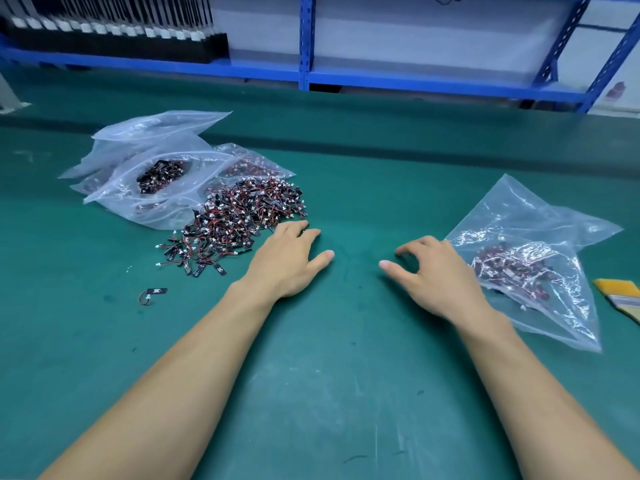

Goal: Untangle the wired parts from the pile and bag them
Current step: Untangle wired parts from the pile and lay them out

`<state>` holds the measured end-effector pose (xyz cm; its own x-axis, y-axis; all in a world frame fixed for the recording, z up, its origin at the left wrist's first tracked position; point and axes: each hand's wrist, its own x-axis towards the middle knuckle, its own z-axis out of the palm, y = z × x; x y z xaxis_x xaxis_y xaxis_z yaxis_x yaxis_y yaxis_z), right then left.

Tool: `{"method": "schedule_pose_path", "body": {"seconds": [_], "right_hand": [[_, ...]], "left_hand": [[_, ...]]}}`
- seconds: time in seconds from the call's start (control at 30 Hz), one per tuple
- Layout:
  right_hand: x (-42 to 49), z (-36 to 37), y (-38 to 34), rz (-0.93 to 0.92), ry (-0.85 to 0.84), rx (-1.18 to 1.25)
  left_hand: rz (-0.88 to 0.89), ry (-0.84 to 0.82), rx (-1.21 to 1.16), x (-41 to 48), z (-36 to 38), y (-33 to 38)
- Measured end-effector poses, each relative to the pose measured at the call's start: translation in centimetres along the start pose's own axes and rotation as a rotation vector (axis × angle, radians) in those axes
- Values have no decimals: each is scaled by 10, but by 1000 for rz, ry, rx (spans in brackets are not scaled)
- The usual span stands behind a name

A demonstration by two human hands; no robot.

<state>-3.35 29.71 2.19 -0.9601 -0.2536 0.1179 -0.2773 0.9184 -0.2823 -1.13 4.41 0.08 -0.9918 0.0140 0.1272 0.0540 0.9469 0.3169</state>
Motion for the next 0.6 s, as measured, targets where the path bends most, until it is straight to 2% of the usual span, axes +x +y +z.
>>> {"method": "schedule_pose_path", "body": {"seconds": [0.17,0.3,0.37,0.43,0.5,0.6], "right_hand": [[0,-8,11,167,63,3],[0,-9,13,204,87,7],[0,-9,12,215,92,6],[1,-8,12,225,98,9],[1,-8,11,230,105,10],[1,-7,11,233,102,14]], "left_hand": [[146,14,-71,-14,-5,10],[373,3,-226,-28,-8,24],[423,39,-315,-31,-7,26],[361,163,-327,-26,-8,21],[225,245,-219,-13,-9,10],[5,101,-36,5,-6,-4]]}}
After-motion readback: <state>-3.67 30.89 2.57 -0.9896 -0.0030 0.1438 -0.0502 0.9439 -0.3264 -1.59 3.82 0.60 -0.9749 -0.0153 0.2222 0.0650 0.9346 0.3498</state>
